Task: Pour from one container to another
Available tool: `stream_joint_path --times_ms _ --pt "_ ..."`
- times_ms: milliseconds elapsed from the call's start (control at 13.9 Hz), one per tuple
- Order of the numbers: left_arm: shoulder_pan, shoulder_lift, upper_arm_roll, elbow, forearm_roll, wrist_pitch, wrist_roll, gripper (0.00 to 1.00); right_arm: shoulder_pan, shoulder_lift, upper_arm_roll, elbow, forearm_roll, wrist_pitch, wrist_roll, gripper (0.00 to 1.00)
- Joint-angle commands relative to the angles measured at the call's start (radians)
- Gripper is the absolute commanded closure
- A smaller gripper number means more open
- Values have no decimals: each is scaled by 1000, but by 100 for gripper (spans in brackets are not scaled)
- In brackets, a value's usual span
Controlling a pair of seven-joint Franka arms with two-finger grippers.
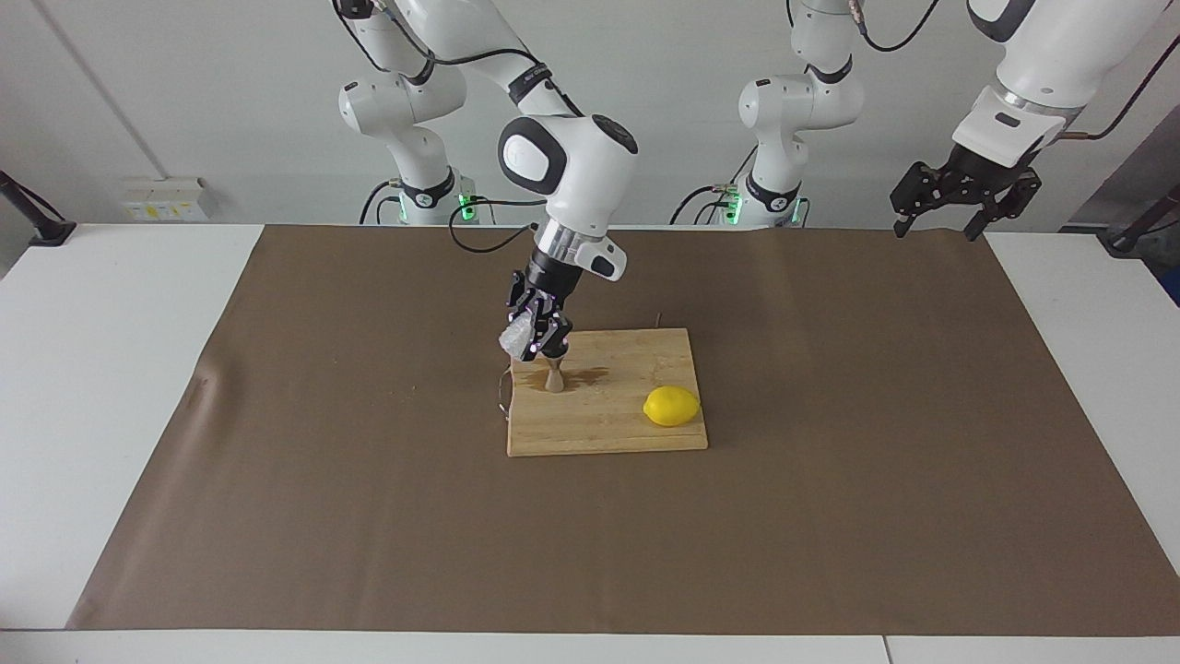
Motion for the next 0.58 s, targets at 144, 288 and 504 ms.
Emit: stream_joint_path --times_ms 144,288,504 --pt "12 -29 -4 -28 -13 -3 -6 0 -40 9 8 16 101 -5 55 100" --pt "12 -29 -4 -28 -13 -3 -6 0 -51 4 6 17 112 -5 91 100" --pt "12 -29 -4 -28 -13 -3 -6 0 -106 -17 6 16 166 -4 92 100"
